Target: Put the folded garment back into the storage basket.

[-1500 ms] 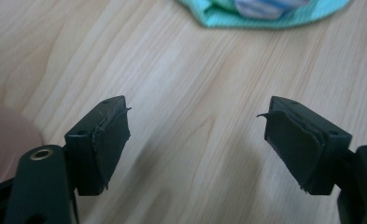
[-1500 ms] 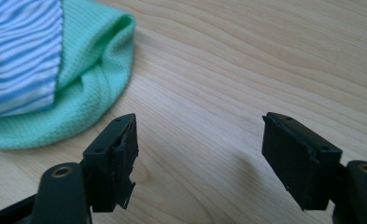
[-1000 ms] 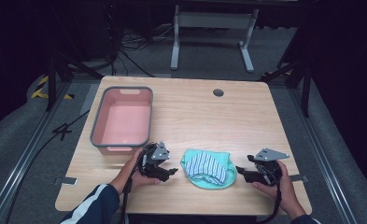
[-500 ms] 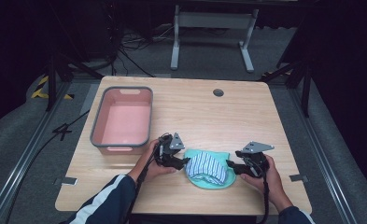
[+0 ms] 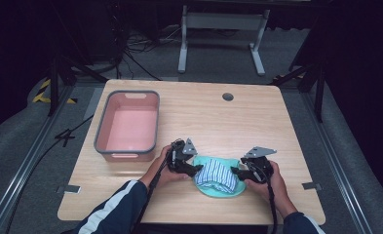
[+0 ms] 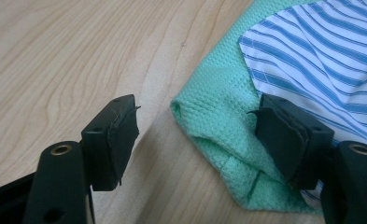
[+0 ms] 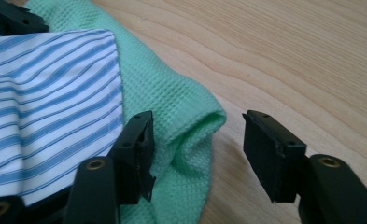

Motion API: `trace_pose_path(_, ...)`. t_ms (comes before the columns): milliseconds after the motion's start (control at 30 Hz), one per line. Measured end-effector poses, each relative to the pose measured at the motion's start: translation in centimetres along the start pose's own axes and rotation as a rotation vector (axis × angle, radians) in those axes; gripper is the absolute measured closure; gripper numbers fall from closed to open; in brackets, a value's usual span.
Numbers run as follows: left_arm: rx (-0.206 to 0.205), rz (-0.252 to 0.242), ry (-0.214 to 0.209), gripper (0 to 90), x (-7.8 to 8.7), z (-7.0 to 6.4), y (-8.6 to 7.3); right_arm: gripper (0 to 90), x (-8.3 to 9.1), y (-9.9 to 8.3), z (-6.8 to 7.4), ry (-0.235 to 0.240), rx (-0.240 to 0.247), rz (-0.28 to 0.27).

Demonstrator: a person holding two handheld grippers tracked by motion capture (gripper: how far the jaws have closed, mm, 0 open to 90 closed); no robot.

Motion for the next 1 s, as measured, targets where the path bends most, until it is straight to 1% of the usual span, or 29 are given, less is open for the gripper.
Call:
trace_pose_path(67, 0.025, -0.018, -0.024, 33.1, 0.0, 0.0, -0.1, 41.9, -0.1, -0.1, 0.0, 0.013, -0.014, -0.003)
trace_pose_path(100, 0.029, -0.024, -0.024, 33.1, -0.1, -0.1, -0.1, 41.9, -0.1, -0.1, 0.0, 0.024, -0.022, -0.004)
trace_pose_path(200, 0.030, -0.025, -0.022, 33.1, -0.1, -0.1, -0.1, 42.4, -0.2, -0.2, -0.1, 0.045, -0.042, -0.005)
trace_pose_path(233, 0.034, -0.026, -0.021, 33.1, -0.1, -0.1, -0.1, 42.4, -0.2, -0.2, -0.1, 0.045, -0.042, -0.005)
trace_pose_path(267, 0.040, -0.019, -0.013, 33.1, -0.1, -0.1, -0.1, 43.2, -0.2, -0.3, 0.0, 0.057, -0.053, -0.006)
trace_pose_path(333, 0.039, -0.015, -0.012, 33.5, -0.1, -0.2, 0.0, 44.2, -0.2, -0.3, -0.1, 0.055, -0.044, -0.006)
trace_pose_path(400, 0.037, -0.013, -0.011, 36.0, 0.0, -0.2, 0.0, 46.0, -0.2, -0.3, 0.0, 0.063, -0.046, -0.005)
trace_pose_path(433, 0.031, -0.016, -0.022, 37.2, 0.0, -0.4, 0.0, 48.0, -0.2, -0.3, 0.1, 0.068, -0.048, -0.006)
trace_pose_path(500, 0.021, -0.016, -0.041, 45.3, 0.1, -0.7, 0.1, 53.8, -0.1, -0.4, 0.4, 0.093, -0.044, -0.005)
trace_pose_path(533, 0.020, -0.019, -0.053, 48.2, 0.1, -0.9, 0.1, 55.7, -0.1, -0.4, 0.4, 0.094, -0.044, -0.006)
trace_pose_path(567, 0.009, -0.020, -0.062, 53.6, 0.2, -1.0, 0.2, 59.7, -0.1, -0.4, 0.5, 0.106, -0.043, -0.009)
trace_pose_path(633, 0.010, -0.014, -0.068, 56.7, 0.2, -1.1, 0.1, 65.4, -0.1, -0.4, 0.8, 0.132, -0.041, -0.010)
trace_pose_path(667, 0.010, -0.029, -0.084, 60.8, 0.2, -1.3, 0.3, 70.4, -0.1, -0.5, 0.9, 0.142, -0.044, -0.011)
trace_pose_path(700, 0.010, -0.033, -0.092, 64.8, 0.2, -1.4, 0.3, 73.4, 0.0, -0.5, 1.1, 0.158, -0.045, -0.007)
trace_pose_path(767, -0.001, -0.027, -0.108, 70.9, 0.3, -1.6, 0.3, 78.7, 0.0, -0.5, 1.3, 0.162, -0.026, -0.006)
trace_pose_path(800, 0.011, -0.037, -0.111, 73.0, 0.2, -1.7, 0.3, 79.7, 0.0, -0.5, 1.5, 0.160, -0.016, -0.006)
trace_pose_path(867, 0.007, -0.035, -0.109, 75.4, 0.3, -1.7, 0.3, 81.6, 0.0, -0.5, 1.6, 0.149, 0.007, -0.007)
trace_pose_path(900, -0.001, -0.034, -0.108, 76.3, 0.3, -1.8, 0.3, 82.2, 0.1, -0.4, 1.7, 0.144, 0.013, -0.010)
trace_pose_path(933, -0.006, -0.035, -0.099, 77.1, 0.2, -1.8, 0.4, 83.1, 0.1, -0.4, 1.7, 0.140, 0.017, -0.010)
trace_pose_path(967, -0.016, -0.025, -0.095, 77.7, 0.3, -1.8, 0.4, 83.6, 0.1, -0.4, 1.7, 0.140, 0.022, -0.011)
trace_pose_path(1000, -0.016, -0.025, -0.095, 78.1, 0.3, -1.8, 0.4, 83.6, 0.1, -0.4, 1.7, 0.140, 0.022, -0.011)
Point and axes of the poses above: each handheld gripper's, and its own axes: x roughly backward along the jaws, y roughly out of its top, z roughly to its left, the point moved 10 cm from there along -x, roughly forward along the jaws, and after that the axes turned 9 degrees about -x, right-handed, at the moved point
